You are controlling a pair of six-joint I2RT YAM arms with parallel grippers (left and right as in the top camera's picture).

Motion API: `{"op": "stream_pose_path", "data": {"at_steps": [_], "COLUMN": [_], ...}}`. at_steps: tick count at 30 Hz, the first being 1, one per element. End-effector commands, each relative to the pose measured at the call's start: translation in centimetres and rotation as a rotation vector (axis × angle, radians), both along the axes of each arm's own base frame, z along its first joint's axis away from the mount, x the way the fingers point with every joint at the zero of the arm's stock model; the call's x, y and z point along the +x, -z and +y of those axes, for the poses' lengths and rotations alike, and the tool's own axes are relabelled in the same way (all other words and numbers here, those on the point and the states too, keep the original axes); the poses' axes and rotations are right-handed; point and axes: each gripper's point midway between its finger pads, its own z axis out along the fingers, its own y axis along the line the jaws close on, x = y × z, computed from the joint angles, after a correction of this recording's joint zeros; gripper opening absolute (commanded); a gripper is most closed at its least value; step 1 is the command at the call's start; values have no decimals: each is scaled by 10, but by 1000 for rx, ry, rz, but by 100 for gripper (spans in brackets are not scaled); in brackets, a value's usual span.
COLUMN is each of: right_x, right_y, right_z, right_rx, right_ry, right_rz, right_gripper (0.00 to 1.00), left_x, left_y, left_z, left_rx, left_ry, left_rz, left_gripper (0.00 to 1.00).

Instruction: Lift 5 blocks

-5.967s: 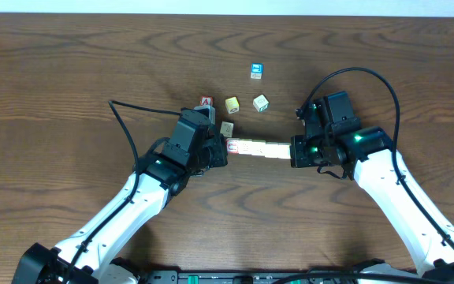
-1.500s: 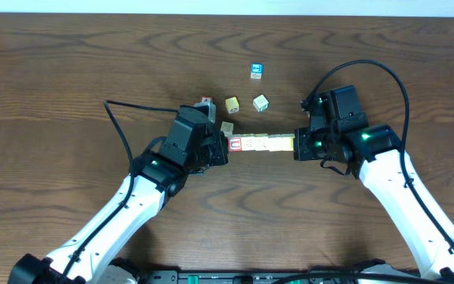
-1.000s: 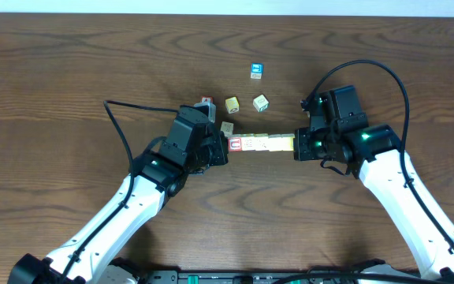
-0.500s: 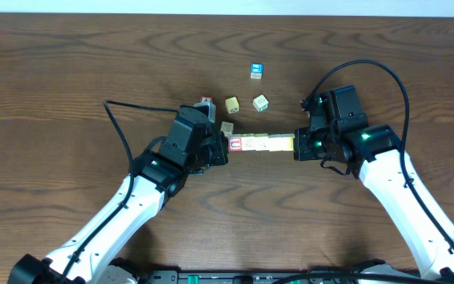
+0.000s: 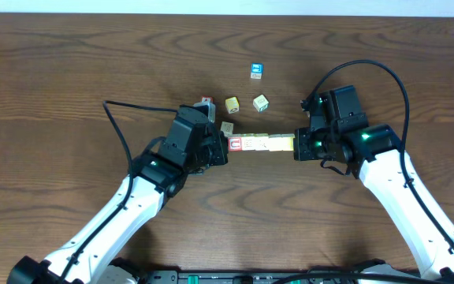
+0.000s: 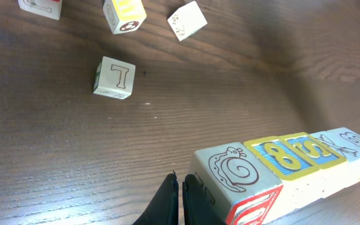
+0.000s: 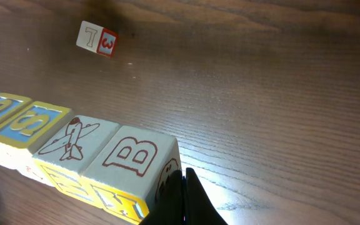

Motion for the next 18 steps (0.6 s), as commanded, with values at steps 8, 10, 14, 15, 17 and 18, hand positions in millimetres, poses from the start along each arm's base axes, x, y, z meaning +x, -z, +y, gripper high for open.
{"op": "stream_pose_path", "data": {"at_steps": [8,10,14,15,17,18], "right_x": [-13,-13,-13,-13,-13,-13], "right_y": [-29,-29,-29,-29,-29,-29], "right_z": [46,46,46,46,46,46], "right_rx": [217,217,217,217,217,216], "right_ry": [-136,-136,-135,-135,-135,-135], "right_rz": [10,10,11,11,11,11], "right_gripper": [1,1,1,1,1,1], "left_x": [-21,-21,-22,-22,-23,-23], "left_y": [-42,-42,-40,-40,-39,-39], "left_z": [-42,-42,-41,-41,-40,-40], "left_rx": [-154,-154,-150,-148,-146,-145], "left_ry": [173,173,172,172,172,172], "left_rz": [-27,-27,-17,-14,-10,-9], "left_gripper": [7,7,7,7,7,7]}}
